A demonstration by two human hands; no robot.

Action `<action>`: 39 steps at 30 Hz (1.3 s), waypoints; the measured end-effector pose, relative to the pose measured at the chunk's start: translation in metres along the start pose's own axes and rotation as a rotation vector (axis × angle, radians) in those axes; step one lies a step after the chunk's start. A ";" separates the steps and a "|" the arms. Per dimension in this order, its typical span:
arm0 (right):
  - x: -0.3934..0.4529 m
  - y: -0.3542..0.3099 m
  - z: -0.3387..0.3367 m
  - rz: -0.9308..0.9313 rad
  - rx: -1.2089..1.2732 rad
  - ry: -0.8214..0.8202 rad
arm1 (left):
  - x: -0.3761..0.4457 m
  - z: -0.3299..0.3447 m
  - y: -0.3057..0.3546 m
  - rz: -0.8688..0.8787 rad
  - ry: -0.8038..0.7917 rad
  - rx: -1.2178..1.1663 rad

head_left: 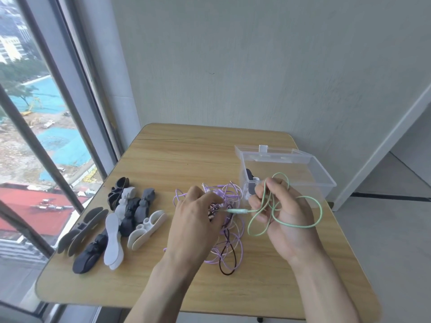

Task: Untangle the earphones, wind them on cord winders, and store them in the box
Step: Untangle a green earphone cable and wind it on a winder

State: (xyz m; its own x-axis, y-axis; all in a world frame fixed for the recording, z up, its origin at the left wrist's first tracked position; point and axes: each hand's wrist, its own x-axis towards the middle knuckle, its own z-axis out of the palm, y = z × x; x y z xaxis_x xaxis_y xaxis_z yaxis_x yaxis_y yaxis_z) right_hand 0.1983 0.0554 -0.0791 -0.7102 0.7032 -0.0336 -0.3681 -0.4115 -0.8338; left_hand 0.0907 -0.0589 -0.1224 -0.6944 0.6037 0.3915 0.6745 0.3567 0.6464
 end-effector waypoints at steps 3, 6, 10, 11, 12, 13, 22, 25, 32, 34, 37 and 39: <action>0.000 -0.003 -0.003 0.019 0.009 -0.045 | 0.002 0.001 -0.007 -0.009 0.057 0.024; -0.001 -0.011 -0.006 -0.022 0.027 -0.052 | 0.005 -0.002 -0.013 -0.050 0.108 0.014; -0.005 -0.023 -0.014 -0.106 0.050 -0.062 | 0.009 -0.004 -0.015 -0.019 0.217 0.056; -0.006 -0.026 -0.016 -0.125 0.064 -0.069 | 0.009 -0.005 -0.013 0.000 0.272 0.028; -0.007 -0.028 -0.016 -0.134 0.070 -0.069 | 0.010 -0.007 -0.011 0.022 0.331 -0.003; -0.007 -0.029 -0.018 -0.139 0.067 -0.062 | 0.010 -0.009 -0.008 0.040 0.386 -0.023; -0.012 -0.004 -0.021 0.053 -0.941 -0.266 | 0.007 0.007 -0.013 0.165 0.248 -0.051; -0.011 0.003 -0.019 -0.063 -0.997 -0.296 | 0.007 0.009 -0.014 0.193 0.186 -0.006; -0.002 -0.018 -0.028 -0.234 -0.495 0.087 | 0.010 -0.004 -0.029 0.007 0.149 0.030; -0.001 -0.021 -0.034 -0.192 -0.563 0.104 | 0.011 -0.007 -0.028 0.013 0.154 0.004; -0.008 -0.016 -0.029 -0.147 -0.870 -0.109 | 0.009 -0.003 -0.020 0.091 0.151 -0.034; -0.011 -0.008 -0.022 -0.088 -0.986 -0.244 | 0.006 0.001 -0.015 0.144 0.145 -0.049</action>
State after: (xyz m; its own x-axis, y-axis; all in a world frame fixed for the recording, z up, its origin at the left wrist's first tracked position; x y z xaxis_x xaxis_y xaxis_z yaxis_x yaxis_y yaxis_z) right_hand 0.2220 0.0635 -0.0843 -0.8477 0.5256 0.0715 0.1550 0.3745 -0.9142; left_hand 0.0766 -0.0593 -0.1302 -0.6229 0.5360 0.5698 0.7588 0.2369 0.6067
